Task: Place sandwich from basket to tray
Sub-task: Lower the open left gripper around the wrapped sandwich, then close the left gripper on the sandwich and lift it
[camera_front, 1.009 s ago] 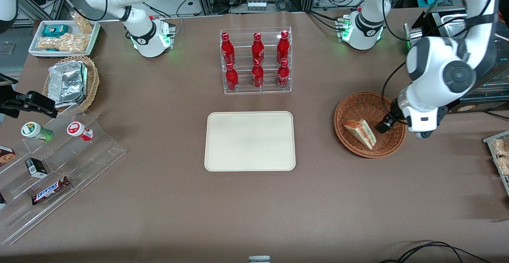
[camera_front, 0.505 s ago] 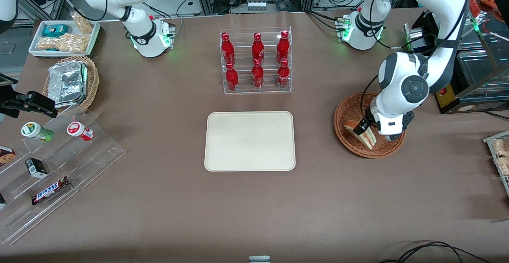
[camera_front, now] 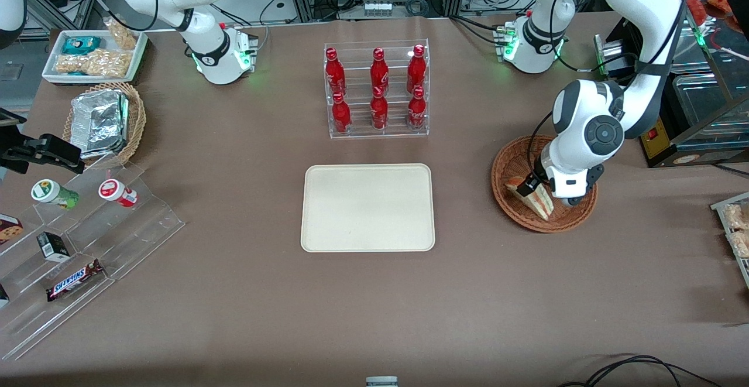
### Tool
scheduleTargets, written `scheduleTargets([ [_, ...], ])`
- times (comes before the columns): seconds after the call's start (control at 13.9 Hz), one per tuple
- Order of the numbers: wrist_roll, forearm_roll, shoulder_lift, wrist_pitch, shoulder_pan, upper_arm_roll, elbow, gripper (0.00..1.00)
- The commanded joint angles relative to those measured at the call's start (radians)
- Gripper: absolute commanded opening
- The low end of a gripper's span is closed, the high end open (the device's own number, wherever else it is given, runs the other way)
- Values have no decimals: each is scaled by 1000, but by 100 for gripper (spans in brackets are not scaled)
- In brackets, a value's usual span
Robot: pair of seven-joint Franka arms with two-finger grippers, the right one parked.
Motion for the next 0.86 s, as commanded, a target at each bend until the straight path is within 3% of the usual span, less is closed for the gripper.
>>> scheduleTargets([
  [0.0, -13, 15, 25, 34, -3, -1, -6, 90],
  [0.14, -12, 15, 36, 43, -3, -1, -6, 89],
  [0.29, -12, 15, 38, 45, -1, -1, -6, 59],
  [0.43, -13, 15, 36, 43, 2, -1, -3, 20],
  [0.5, -13, 15, 35, 41, 3, -1, 0, 11],
  [0.79, -7, 15, 9, 26, 8, -1, 40, 4],
])
